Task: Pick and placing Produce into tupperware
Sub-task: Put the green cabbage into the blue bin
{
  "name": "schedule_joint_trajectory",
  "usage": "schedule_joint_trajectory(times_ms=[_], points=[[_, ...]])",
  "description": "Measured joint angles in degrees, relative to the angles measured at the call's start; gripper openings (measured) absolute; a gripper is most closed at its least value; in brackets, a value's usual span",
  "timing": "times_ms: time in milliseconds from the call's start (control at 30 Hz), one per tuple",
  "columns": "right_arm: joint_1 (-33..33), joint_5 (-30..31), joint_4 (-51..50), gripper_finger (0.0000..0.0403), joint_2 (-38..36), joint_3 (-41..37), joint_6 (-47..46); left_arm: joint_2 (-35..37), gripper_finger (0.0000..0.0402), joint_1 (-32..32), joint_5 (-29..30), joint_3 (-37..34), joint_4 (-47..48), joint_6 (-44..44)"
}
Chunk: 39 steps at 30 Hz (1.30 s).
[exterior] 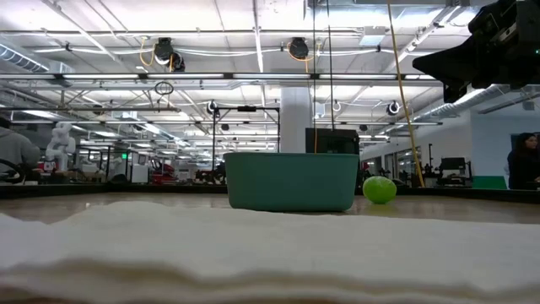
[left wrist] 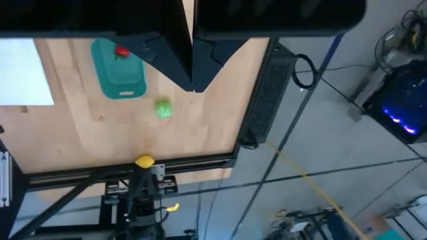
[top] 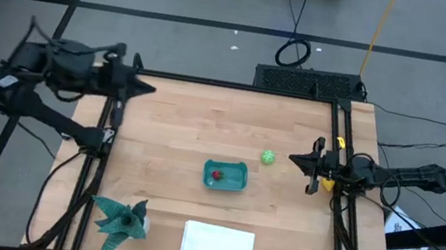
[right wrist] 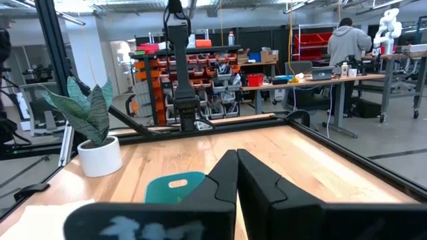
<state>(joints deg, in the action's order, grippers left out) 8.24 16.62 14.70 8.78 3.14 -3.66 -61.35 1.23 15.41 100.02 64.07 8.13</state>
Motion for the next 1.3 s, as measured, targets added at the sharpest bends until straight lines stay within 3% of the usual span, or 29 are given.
schedule_joint_trajectory(times_ms=[267, 467, 600, 900, 1300], points=[[0.0, 0.0, 0.0, 0.0, 0.0, 0.0, -0.2, 8.6, 0.0001, 0.0, 2.0, -7.1, -0.8, -2.2], [0.0, 0.0, 0.1, 0.0, 0.0, 0.0, -0.2, 16.9, 0.0002, 0.0, -10.6, -17.6, -13.6, -1.9], [0.0, 0.0, 0.5, 0.0, 0.0, 0.0, -0.2, 20.9, 0.0003, 0.0, -13.1, -25.3, -24.5, -3.8], [0.0, 0.0, 0.5, 0.0, 0.0, 0.0, -0.2, 21.6, 0.0003, 0.0, -12.9, -36.7, -28.6, -1.1], [0.0, 0.0, 0.0, 0.0, 0.0, 0.0, -0.2, 25.1, 0.0004, 0.0, -15.4, -50.6, -41.7, -1.2]])
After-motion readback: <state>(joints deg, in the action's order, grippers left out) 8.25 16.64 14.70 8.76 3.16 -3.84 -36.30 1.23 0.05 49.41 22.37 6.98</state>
